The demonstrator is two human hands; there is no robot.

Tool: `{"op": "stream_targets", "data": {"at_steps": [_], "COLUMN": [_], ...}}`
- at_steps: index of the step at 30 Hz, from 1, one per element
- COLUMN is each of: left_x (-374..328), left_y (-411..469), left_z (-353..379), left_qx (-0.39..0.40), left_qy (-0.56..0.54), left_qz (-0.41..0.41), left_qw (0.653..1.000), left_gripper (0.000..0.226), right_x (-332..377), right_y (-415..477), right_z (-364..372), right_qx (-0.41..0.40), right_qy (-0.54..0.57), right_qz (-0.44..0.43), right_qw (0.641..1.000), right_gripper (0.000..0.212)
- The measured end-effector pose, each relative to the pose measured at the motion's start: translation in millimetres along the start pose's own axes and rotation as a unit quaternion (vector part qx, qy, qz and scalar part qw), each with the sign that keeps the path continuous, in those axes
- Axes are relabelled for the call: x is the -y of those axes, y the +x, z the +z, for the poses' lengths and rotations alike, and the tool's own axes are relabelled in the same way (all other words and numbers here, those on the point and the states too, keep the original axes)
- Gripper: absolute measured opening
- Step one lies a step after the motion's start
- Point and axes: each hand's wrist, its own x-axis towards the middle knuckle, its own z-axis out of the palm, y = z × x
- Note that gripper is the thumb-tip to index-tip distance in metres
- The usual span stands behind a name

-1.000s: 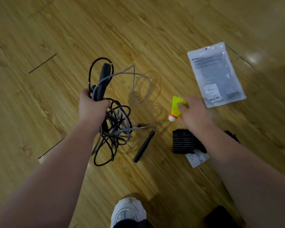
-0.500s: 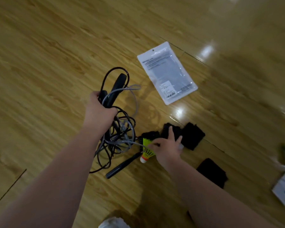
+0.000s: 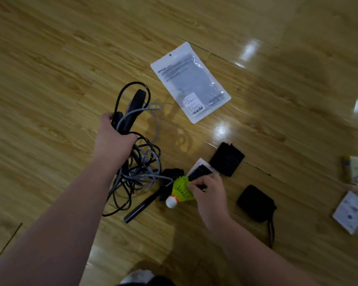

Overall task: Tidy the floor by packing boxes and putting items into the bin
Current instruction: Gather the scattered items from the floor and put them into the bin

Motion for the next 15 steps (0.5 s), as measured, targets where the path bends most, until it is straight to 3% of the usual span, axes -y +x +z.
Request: {"op": "stream_targets", "data": {"at_steps": [6, 10, 13, 15], "left_x": [4.0, 3.2, 3.5, 3.0], "left_y": [-2.8, 0.4, 2.6, 3.3], "left_z": [7.6, 10.7, 12.9, 14.6], "left_qx": [0.015, 0.024, 0.024, 0.026], "left_qy": [0.0, 0.013, 0.021, 0.031], "left_qz": [0.0, -0.001, 0.002, 0.006], "left_qw": [1.0, 1.0, 0.999, 0.999], "left_gripper": [0.068, 0.067, 0.065, 0.063], "right_x": [4.9, 22.5, 23.5, 21.1], "right_y": [6.7, 11.9, 4.8, 1.2], "right_z": [-14.1, -18.8, -23.9, -27.6], "right_qx": [-0.037, 0.007, 0.018, 0.036], "right_qy": [0.062, 0.217, 0.254, 0.333], "right_qz": [0.102, 0.181, 0.192, 0.221], "right_qw": [0.992, 0.959, 0.948, 0.916], "right_gripper": [0.012, 0.009, 0.014, 0.015]}}
